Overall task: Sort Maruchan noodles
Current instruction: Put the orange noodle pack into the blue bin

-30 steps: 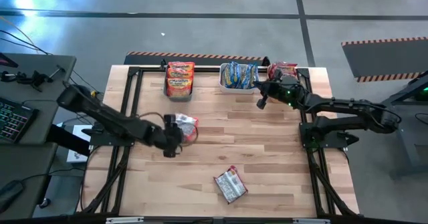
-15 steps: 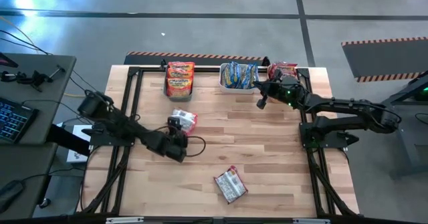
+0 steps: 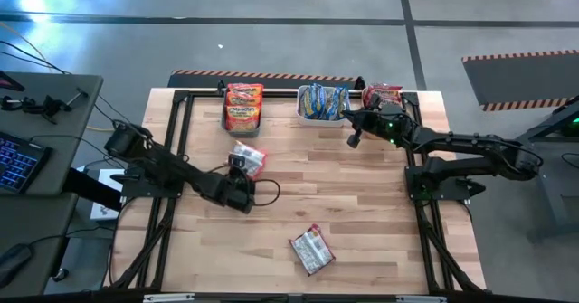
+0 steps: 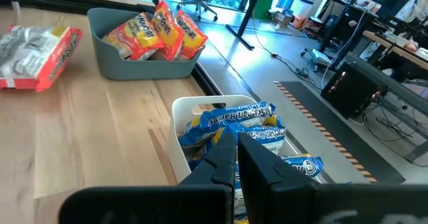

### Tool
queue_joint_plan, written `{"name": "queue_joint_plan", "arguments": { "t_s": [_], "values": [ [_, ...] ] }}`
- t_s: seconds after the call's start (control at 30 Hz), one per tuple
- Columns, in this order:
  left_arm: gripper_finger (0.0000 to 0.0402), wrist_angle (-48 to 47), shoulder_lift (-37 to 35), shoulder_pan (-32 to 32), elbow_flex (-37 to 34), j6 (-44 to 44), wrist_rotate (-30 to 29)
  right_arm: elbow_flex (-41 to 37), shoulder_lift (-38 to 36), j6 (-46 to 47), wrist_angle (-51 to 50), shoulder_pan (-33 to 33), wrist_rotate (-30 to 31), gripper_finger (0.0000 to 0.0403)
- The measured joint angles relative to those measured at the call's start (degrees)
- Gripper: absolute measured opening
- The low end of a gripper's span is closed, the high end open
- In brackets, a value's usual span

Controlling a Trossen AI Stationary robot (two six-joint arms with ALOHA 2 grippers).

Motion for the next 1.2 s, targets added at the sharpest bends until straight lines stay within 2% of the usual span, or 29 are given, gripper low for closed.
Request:
{"name": "queue_joint_plan", "arguments": {
  "t_s": [0.13, 0.3, 0.47, 0.57, 0.67, 0.9, 1.07, 1.2],
  "values": [
    [0.0005, -1.5, -3.3, 0.8, 0.7, -0.6, 2.3, 0.0, 0.0, 0.0, 0.0, 0.0, -0.1, 0.0000],
    [0.0001, -6.7, -11.5, 4.6, 5.1, -3.6, 5.8, 0.0, 0.0, 0.0, 0.0, 0.0, -1.9, 0.0000],
    [0.0000, -14.7, -20.1, 13.4, 11.2, -8.9, 17.3, 0.0, 0.0, 0.0, 0.0, 0.0, -3.2, 0.0000],
    [0.0000, -18.0, -23.9, 18.8, 15.1, -7.8, 24.3, 0.0, 0.0, 0.1, 0.0, 0.0, -3.7, 0.0000],
    [0.0000, -22.0, -25.7, 24.0, 20.8, -4.9, 28.4, 0.0, 0.0, 0.2, -0.1, 0.0, -4.2, 0.0000],
    [0.0000, -35.1, -23.0, 37.0, 35.3, 6.1, 36.6, 0.0, 0.0, 0.2, -0.3, 0.0, -4.2, 0.0000],
    [0.0000, -42.8, -17.0, 44.5, 43.8, 15.4, 40.4, 0.0, 0.0, 0.2, -0.5, 0.0, -4.3, 0.0000],
    [0.0000, -48.2, -10.7, 49.2, 47.7, 22.6, 47.0, 0.0, 0.0, 0.7, -0.5, 0.0, -4.3, 0.0000]
  ]
}}
